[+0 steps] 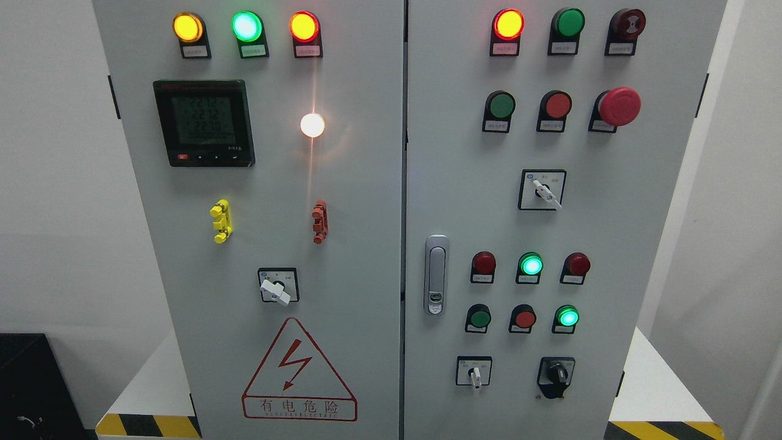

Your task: Flip black knob to close circuit

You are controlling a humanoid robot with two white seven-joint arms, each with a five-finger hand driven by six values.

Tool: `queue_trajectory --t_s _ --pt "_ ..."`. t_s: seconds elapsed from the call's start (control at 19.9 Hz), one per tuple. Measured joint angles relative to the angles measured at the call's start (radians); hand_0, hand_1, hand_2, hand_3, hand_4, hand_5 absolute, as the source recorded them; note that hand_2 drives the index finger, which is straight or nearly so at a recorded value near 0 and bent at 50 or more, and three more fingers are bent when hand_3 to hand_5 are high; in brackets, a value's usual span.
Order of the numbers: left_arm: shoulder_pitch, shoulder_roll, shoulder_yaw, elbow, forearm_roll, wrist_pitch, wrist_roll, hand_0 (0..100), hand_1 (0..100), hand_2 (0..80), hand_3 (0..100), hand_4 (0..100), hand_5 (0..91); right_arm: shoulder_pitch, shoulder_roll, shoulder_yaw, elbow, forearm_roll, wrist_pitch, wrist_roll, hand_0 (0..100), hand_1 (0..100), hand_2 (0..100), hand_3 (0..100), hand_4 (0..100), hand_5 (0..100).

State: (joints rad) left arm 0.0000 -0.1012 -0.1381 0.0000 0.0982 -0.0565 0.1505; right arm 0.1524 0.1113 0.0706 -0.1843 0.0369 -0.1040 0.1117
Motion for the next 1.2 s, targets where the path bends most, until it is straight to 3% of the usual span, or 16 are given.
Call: queue_trajectory --t_s 0.55,1.0,1.2 --pt "0.000 0.000 0.000 0.000 0.000 0.000 0.000 12 56 0.0 0 0 0.0 -0.002 0.001 -0.004 0.005 -0.026 -0.007 0.004 0 2 0 0 0 0" --pt "0.000 0.000 0.000 0.000 0.000 0.000 0.000 12 56 0.0 0 0 0.0 -0.013 0.003 -0.007 0.007 -0.039 -0.086 0.066 0 2 0 0 0 0" --pt "0.000 0.000 0.000 0.000 0.000 0.000 0.000 12 56 0.0 0 0 0.0 -0.030 0.005 -0.009 0.003 -0.056 -0.161 0.090 0 3 0 0 0 0"
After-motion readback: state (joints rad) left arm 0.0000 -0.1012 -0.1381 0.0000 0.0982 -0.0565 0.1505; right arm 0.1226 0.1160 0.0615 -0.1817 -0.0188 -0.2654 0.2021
